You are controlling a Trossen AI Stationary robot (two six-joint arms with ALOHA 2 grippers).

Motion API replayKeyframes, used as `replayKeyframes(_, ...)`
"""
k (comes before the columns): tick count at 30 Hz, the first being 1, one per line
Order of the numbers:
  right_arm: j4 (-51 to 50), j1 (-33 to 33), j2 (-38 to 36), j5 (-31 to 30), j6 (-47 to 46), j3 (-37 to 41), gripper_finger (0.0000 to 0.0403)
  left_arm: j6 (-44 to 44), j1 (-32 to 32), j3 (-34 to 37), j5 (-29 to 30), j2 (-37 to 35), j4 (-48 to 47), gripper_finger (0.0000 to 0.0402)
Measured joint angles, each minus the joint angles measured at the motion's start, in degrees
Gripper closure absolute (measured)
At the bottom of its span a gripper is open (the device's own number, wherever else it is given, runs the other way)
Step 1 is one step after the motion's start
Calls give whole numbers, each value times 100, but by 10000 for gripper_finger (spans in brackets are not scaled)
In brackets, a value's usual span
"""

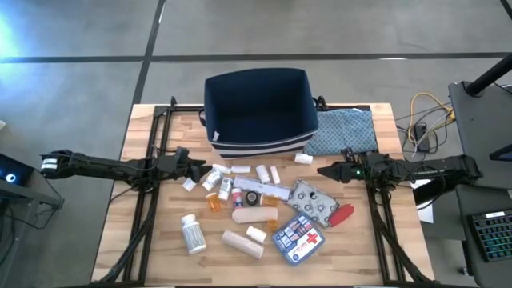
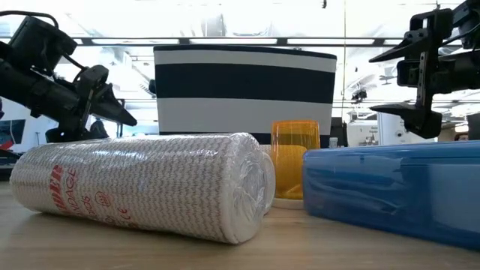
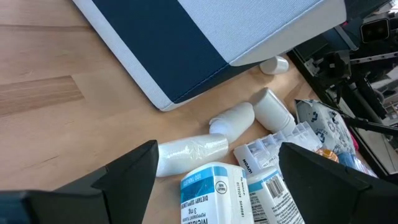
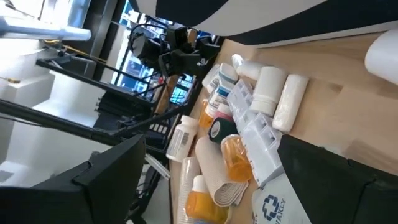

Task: Pick & place medical supplies in basket/bin
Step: Put the white medicine bottle into the blue bin

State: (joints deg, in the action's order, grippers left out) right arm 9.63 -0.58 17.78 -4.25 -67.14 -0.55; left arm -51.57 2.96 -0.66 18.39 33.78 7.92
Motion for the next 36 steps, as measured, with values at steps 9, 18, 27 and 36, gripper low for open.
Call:
replayKeyframes(9,-1609,7,959,-68,970,-1359,49,1,1,2,-2,1,0,91)
replayKeyframes(18,-4450,11,2972,-1122,2292,-3082,49,2,0,2,-2,2,-2,91)
replayKeyframes(27,-4316,48,4911,-1958,4023,-3523,49,0,1,2,0,0,-2,91)
replayKeyframes(36,-3111,503,5891,-1940,5164,-3568,49,0,0,2,-2,1,-1,91)
